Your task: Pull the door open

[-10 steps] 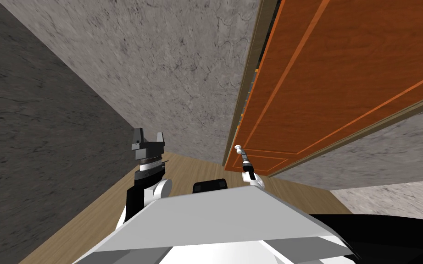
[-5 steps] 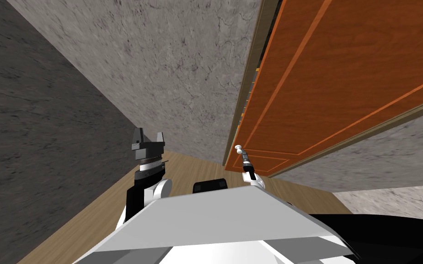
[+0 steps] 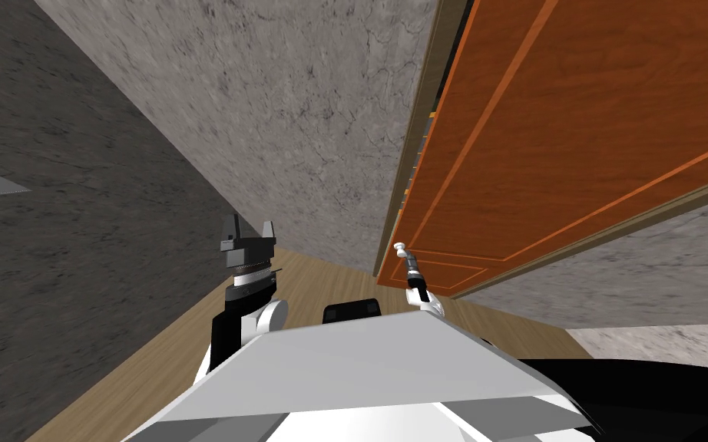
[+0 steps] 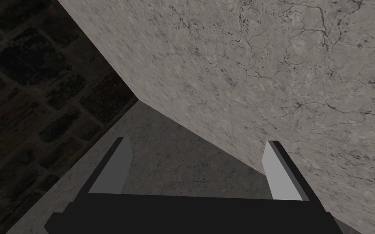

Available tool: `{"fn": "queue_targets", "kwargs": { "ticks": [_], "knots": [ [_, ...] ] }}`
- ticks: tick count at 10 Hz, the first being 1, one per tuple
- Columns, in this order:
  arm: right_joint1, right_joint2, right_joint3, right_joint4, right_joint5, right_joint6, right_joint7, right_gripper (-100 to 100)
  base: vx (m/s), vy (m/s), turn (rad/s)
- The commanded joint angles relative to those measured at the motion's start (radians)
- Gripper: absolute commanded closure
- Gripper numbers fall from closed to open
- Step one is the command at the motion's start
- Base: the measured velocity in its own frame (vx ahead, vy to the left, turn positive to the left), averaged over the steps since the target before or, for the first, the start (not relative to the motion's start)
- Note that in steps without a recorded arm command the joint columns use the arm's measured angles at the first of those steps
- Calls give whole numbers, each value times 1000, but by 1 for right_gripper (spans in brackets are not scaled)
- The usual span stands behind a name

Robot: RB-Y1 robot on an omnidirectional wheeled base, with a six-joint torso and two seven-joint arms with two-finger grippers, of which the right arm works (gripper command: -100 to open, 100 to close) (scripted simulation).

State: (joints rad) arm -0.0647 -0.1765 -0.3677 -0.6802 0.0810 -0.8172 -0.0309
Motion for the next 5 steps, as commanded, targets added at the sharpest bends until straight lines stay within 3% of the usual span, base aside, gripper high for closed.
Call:
{"fn": "queue_targets", "kwargs": {
  "ticks": [1, 2, 5],
  "knots": [
    [-2, 18, 22, -15, -3, -1, -29, 100, -24, -3, 18],
    [0, 14, 32, -15, -22, -1, -70, 100, -33, -11, 75],
    [0, 14, 32, -6, -22, -1, -71, 100, -14, -9, 13]
  ]
}}
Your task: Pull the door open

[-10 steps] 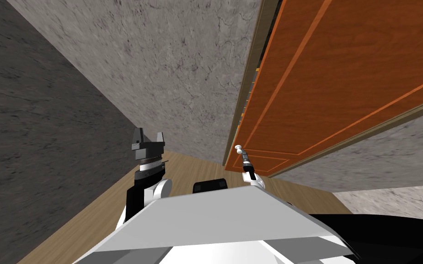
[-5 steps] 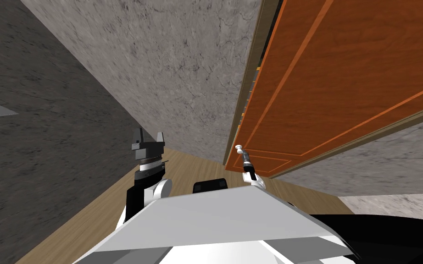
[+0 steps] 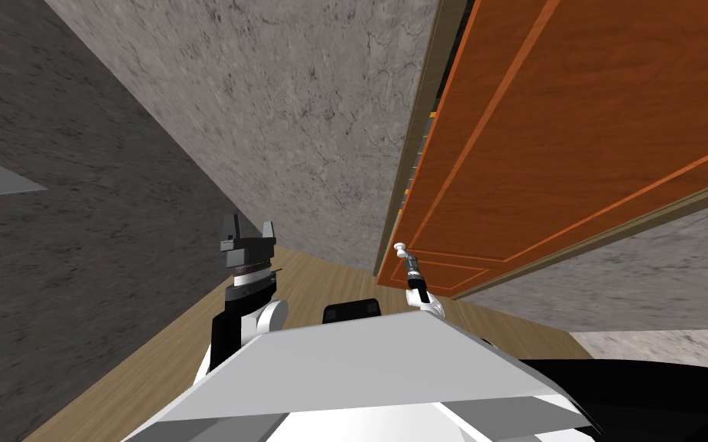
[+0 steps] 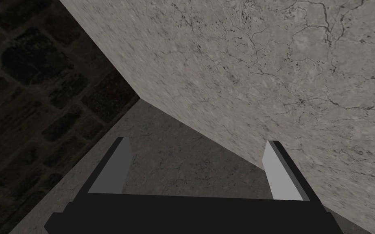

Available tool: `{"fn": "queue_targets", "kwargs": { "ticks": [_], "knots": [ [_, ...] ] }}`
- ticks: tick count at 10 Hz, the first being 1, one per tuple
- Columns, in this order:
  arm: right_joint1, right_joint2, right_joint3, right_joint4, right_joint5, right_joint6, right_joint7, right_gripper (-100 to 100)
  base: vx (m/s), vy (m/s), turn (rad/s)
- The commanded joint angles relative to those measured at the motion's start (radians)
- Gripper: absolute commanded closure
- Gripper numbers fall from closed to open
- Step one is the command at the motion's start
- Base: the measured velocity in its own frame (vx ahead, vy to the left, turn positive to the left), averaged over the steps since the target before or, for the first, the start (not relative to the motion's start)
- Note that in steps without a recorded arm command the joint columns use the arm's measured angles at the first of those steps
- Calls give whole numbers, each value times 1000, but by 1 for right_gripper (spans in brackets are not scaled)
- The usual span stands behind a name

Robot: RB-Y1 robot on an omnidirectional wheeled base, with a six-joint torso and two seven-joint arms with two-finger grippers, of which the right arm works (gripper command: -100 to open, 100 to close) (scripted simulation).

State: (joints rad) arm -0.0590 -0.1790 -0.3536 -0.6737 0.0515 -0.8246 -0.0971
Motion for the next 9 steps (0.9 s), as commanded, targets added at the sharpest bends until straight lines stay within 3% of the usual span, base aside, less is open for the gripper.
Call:
{"fn": "queue_targets", "kwargs": {
  "ticks": [1, 2, 9],
  "knots": [
    [-3, 13, 28, -22, -12, 6, -46, 100, -25, -11, 44],
    [-3, 13, 28, -22, -12, 6, -46, 100, -37, -6, 45],
    [6, -3, 67, -22, -90, 6, -211, 100, -33, -11, 54]
  ]
}}
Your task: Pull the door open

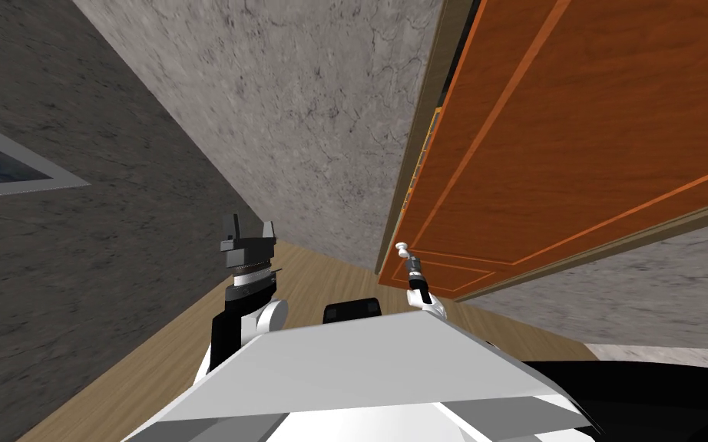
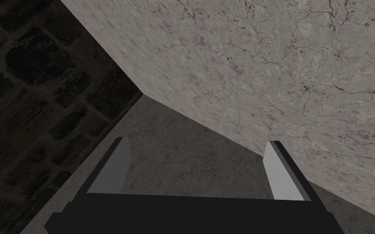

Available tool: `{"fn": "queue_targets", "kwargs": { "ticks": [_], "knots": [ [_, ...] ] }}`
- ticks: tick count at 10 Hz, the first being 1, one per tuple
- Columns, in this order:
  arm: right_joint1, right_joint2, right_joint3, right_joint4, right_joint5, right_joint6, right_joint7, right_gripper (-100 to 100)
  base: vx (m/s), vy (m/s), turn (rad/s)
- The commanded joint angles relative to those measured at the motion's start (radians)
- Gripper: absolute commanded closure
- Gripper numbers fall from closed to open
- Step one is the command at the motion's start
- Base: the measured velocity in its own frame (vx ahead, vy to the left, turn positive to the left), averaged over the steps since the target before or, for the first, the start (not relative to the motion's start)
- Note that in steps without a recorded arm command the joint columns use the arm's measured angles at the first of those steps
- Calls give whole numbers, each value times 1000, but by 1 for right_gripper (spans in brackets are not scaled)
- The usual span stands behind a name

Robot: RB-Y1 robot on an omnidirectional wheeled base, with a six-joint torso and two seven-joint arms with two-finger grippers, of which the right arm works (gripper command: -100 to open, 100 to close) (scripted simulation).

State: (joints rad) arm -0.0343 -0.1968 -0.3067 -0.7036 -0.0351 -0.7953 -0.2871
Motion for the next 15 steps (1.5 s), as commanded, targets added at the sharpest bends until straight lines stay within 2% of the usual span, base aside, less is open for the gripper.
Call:
{"fn": "queue_targets", "kwargs": {
  "ticks": [1, 2, 3, 4, 5, 6, 11, 12, 14, 15],
  "knots": [
    [-17, 11, 29, 8, -23, -24, -50, 100, -48, -24, 98],
    [-17, 11, 29, 8, -23, -24, -65, 100, -39, -18, 41],
    [-15, 7, 39, 8, -42, -24, -101, 100, -48, -7, 58],
    [-15, 7, 39, 8, -42, -24, -106, 100, -34, -15, 35],
    [-12, 3, 48, 8, -61, -24, -145, 100, -39, -8, 68],
    [-2, -3, 33, 20, -73, -10, -156, -100, -55, -30, 20],
    [-11, 17, 47, 17, -131, -10, -285, -100, -81, -15, 34],
    [-11, 17, 47, 17, -131, -10, -299, -100, -58, 1, 35],
    [-15, 28, 55, 16, -162, -10, -363, -100, -57, -17, 27],
    [-15, 28, 55, 16, -162, -10, -378, -100, -46, -10, 71]
  ]
}}
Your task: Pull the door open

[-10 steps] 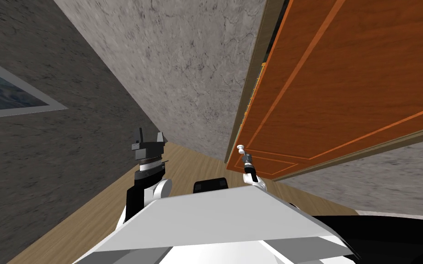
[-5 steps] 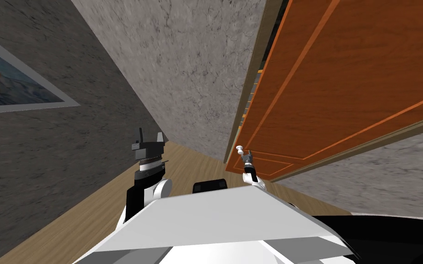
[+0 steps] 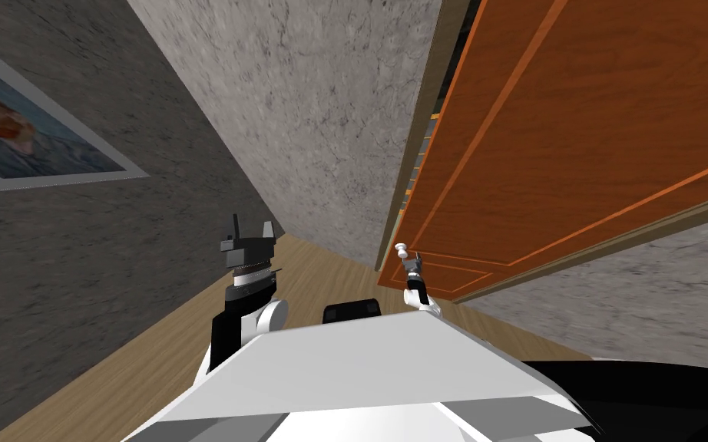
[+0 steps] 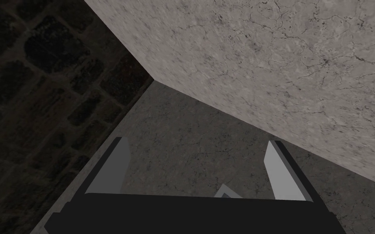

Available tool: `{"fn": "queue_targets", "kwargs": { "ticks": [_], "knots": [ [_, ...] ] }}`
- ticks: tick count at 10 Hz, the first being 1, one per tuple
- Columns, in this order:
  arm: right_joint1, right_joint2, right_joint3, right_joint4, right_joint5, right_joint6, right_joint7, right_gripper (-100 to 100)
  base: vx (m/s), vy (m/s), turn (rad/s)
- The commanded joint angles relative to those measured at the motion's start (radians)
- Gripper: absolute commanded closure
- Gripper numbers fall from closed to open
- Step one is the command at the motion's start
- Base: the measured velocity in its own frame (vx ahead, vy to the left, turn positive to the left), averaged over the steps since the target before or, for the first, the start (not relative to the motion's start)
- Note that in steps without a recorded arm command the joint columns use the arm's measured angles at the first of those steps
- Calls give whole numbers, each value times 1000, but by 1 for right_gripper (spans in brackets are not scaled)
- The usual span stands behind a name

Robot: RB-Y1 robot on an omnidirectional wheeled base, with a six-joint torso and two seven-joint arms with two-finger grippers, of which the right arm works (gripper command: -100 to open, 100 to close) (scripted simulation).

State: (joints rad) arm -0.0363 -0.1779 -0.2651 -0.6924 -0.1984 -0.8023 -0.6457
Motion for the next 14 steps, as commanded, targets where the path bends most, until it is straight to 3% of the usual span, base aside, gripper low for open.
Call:
{"fn": "queue_targets", "kwargs": {
  "ticks": [1, 14],
  "knots": [
    [-16, 15, 17, 3, -15, -4, -50, -100, -43, 9, 109],
    [-34, 60, 48, -4, -138, -5, -350, -100, -53, -5, 49]
  ]
}}
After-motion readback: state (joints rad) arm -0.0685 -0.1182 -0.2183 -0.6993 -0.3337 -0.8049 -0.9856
